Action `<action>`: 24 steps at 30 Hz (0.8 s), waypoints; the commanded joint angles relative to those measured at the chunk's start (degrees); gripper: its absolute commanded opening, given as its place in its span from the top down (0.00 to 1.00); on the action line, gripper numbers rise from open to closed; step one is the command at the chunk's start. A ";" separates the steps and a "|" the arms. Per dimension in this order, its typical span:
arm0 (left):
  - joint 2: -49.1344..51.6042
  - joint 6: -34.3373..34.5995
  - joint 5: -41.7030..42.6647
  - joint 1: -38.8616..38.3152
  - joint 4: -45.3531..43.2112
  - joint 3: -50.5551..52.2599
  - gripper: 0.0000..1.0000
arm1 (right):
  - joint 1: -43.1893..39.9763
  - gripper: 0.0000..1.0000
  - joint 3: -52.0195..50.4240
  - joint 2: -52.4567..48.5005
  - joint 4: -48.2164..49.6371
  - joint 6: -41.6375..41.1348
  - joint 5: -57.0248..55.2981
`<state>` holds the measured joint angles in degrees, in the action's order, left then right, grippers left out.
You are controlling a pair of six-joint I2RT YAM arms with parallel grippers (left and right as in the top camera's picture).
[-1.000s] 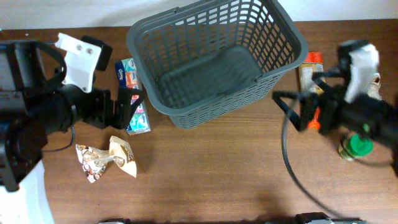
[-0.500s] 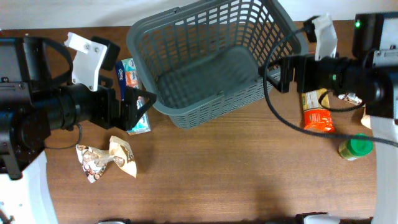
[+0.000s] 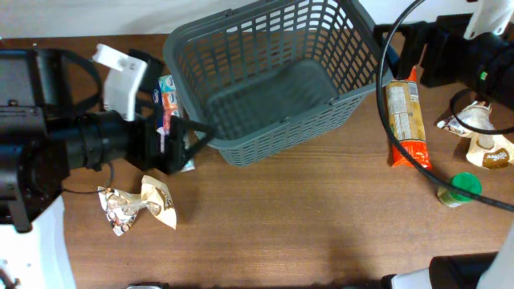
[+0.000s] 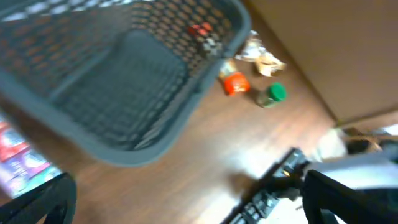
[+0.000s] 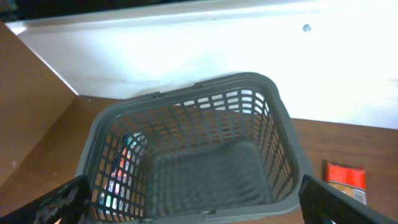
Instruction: Pack container
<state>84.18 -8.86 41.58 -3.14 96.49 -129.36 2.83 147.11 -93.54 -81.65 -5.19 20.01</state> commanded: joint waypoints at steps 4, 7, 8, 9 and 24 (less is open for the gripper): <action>-0.09 0.74 1.40 -13.53 0.20 -1.07 0.11 | 0.55 0.01 0.33 -6.75 -5.46 -1.07 0.63; -0.09 4.61 -9.68 -21.77 0.20 -1.07 0.11 | 0.55 0.01 0.33 -8.37 -6.21 -1.11 2.34; -0.09 7.13 -15.23 -24.28 0.20 -1.07 0.11 | 0.55 0.01 0.33 -8.66 -6.23 -1.09 2.32; -0.09 9.92 -20.74 -26.64 0.20 -1.01 0.17 | 0.55 0.01 0.33 -8.83 -6.19 -1.09 2.27; -0.13 16.59 -24.28 -31.58 0.17 12.09 0.98 | 0.55 0.90 0.00 -10.34 -6.03 -1.36 0.33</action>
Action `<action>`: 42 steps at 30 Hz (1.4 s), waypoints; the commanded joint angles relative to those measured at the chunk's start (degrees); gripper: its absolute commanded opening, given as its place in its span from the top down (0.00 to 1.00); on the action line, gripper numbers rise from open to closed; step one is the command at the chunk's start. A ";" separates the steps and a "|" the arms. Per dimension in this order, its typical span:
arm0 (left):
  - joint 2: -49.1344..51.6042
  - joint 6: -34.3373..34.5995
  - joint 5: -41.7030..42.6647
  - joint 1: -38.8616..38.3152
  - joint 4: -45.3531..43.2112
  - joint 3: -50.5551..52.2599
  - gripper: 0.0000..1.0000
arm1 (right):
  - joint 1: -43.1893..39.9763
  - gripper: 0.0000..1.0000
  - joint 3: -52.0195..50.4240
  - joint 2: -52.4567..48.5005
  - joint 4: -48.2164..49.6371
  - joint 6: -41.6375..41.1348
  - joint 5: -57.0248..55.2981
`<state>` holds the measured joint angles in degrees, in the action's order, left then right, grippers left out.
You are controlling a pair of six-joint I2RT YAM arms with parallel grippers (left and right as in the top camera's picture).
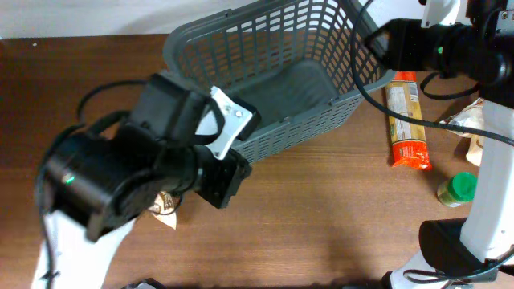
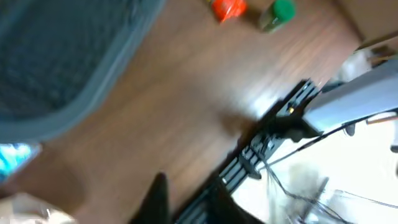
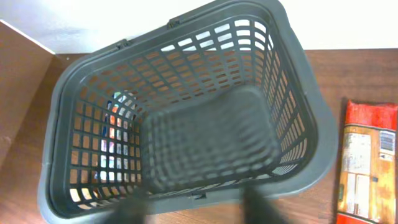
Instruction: Pack container
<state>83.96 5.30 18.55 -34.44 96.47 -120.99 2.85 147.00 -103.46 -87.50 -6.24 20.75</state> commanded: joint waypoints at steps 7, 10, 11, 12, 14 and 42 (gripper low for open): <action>0.09 4.55 1.40 -0.31 -1.25 14.05 0.98 | 0.52 0.96 0.11 -3.13 0.28 -4.61 -0.46; 0.09 4.63 3.13 -0.31 -2.91 15.96 0.98 | 0.59 0.96 0.11 -5.27 -0.02 -4.57 -0.44; 0.09 4.79 3.08 -0.31 -3.23 16.02 0.98 | 0.63 0.96 0.11 -5.95 -0.33 -4.55 -0.44; 0.09 4.79 3.10 -0.31 -3.48 16.02 0.98 | 0.72 0.96 0.07 -6.69 -0.61 -4.52 -0.46; 0.09 5.79 3.10 -0.31 -3.67 16.02 0.98 | 1.09 0.96 -0.22 -8.07 -0.79 -3.96 -0.46; 11.91 9.05 -0.87 -0.39 -8.63 16.09 0.98 | 2.75 0.96 -0.37 -14.08 -5.38 -3.02 -13.97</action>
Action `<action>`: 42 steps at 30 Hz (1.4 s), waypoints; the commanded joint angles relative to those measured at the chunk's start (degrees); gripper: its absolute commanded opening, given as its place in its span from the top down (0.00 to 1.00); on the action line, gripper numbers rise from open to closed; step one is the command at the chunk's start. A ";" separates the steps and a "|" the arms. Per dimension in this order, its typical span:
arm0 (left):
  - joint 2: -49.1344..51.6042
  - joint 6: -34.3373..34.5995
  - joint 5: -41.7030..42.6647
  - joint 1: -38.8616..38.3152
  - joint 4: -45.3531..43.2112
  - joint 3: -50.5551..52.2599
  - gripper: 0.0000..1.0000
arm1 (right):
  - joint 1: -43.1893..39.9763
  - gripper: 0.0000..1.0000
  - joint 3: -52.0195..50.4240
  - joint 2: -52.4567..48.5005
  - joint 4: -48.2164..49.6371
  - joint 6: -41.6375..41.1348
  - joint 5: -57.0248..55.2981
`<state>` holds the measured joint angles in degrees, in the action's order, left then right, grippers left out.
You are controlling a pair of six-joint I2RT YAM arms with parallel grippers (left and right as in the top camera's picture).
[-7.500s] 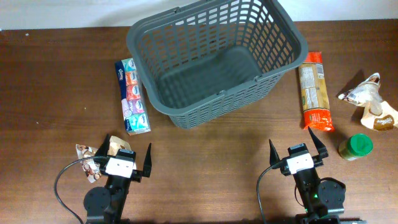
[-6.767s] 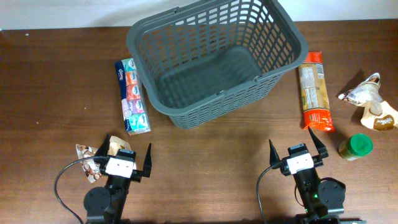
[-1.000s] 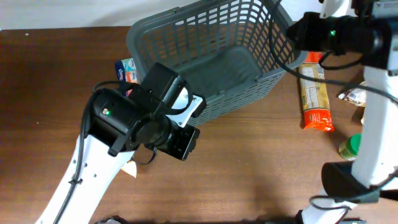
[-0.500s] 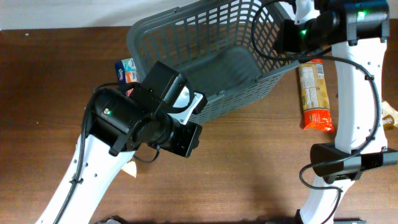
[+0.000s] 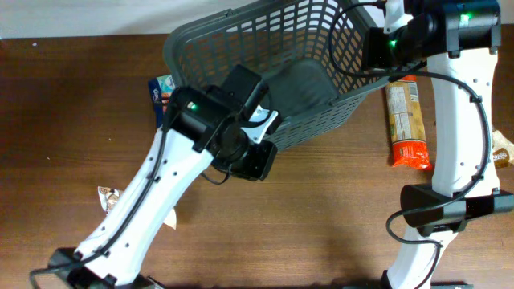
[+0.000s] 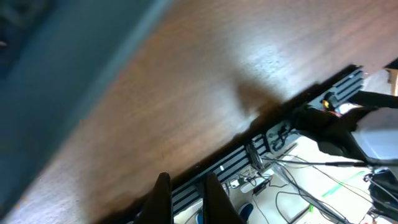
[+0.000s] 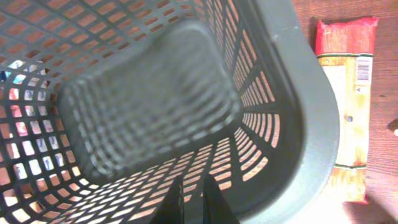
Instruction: Pack container
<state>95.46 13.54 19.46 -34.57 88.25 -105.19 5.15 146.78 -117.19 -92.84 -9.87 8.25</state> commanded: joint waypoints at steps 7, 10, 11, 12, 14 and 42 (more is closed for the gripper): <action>0.81 0.83 -3.30 -0.26 -2.60 0.28 0.99 | 0.46 0.96 -0.63 -0.44 -0.83 2.14 -1.49; 0.87 1.46 -5.51 -0.26 -2.97 0.28 0.98 | 0.46 0.96 -1.11 -0.52 -1.27 2.19 -1.46; 0.92 1.44 -5.84 -0.22 -3.04 0.28 0.98 | 0.46 0.96 -1.44 -0.52 -1.27 2.38 -1.44; 0.98 1.46 -5.81 -0.15 -3.19 0.28 0.98 | 0.46 0.96 -1.77 -0.52 -1.27 2.58 -1.46; 1.11 1.46 -5.79 -0.15 -3.52 0.28 0.98 | 0.46 0.96 -2.64 -0.57 -1.25 3.48 -1.46; 1.25 1.40 -7.32 4.55 -6.29 0.28 0.98 | 0.46 0.96 -7.67 -0.63 -3.87 4.98 -1.20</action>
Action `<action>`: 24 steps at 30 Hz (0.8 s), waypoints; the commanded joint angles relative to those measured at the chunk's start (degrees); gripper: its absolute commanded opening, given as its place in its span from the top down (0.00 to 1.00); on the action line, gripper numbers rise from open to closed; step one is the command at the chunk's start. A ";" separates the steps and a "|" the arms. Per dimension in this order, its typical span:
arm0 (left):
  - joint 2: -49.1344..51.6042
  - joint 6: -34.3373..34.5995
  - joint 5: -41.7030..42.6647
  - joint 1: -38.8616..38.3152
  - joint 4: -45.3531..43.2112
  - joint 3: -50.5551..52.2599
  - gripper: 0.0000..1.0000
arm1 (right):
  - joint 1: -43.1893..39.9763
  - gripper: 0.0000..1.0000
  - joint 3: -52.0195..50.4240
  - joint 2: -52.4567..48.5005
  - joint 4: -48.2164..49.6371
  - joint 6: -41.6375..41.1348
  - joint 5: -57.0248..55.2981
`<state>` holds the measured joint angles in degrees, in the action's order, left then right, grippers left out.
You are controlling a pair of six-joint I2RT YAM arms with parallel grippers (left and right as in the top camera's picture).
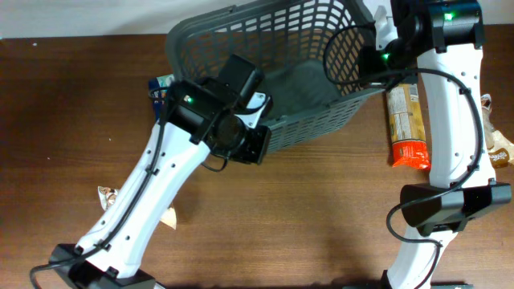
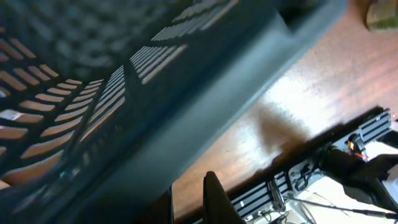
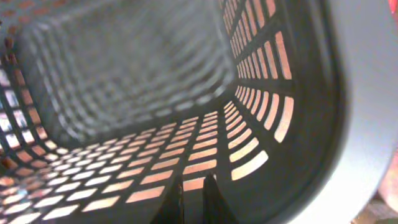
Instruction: Pack container
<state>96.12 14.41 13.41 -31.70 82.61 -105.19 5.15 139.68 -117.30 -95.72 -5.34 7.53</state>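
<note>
A grey slatted basket (image 1: 281, 72) stands at the back of the table. My left gripper (image 2: 191, 202) is shut, its tips low against the outside of the basket's near wall (image 2: 155, 124), with only wood showing in the thin gap. In the overhead view the left gripper (image 1: 255, 146) sits at the near rim. My right gripper (image 3: 193, 196) is shut with nothing in it, reaching inside the basket close to its right wall (image 3: 298, 124). An orange packet (image 1: 404, 120) lies right of the basket.
A blue packet (image 1: 159, 88) lies left of the basket. A crumpled snack wrapper (image 1: 107, 197) lies at the front left, partly under my left arm. Another wrapper (image 1: 499, 152) shows at the right edge. Table edge and cabling (image 2: 323, 168) lie beyond the left gripper.
My left gripper has moved from over bare wood up against the basket's near wall. My right gripper sits deeper in the basket by the right wall. Both stay shut.
First both grippers were open, the left beside the blue packet, the right far from the basket. Then both were shut and nearer the basket. Later the left was over wood in front of the basket and the right above its right rim; now both are at its walls.
</note>
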 commanded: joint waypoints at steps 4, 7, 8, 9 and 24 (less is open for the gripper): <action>0.59 0.46 -1.27 3.13 -1.20 0.28 0.98 | 0.52 0.96 -0.57 -0.52 -1.60 0.46 -0.33; 0.59 0.09 -1.84 4.07 -1.22 0.28 0.98 | 0.63 0.96 -0.57 -0.52 -1.60 0.50 0.98; 0.59 0.09 -2.49 4.39 -1.20 0.28 0.98 | 0.63 0.96 -0.57 -0.52 -1.60 0.48 1.60; 0.59 0.09 -3.13 4.66 -1.20 0.28 0.98 | 0.63 0.96 -0.57 -0.52 -1.60 0.50 2.23; 0.59 -0.83 -4.98 10.97 -1.27 0.28 0.98 | 0.90 0.96 -0.57 -0.52 -1.60 0.61 2.54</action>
<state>96.12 14.35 10.02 -22.11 81.60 -105.19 5.45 139.63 -117.30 -96.97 -5.30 9.56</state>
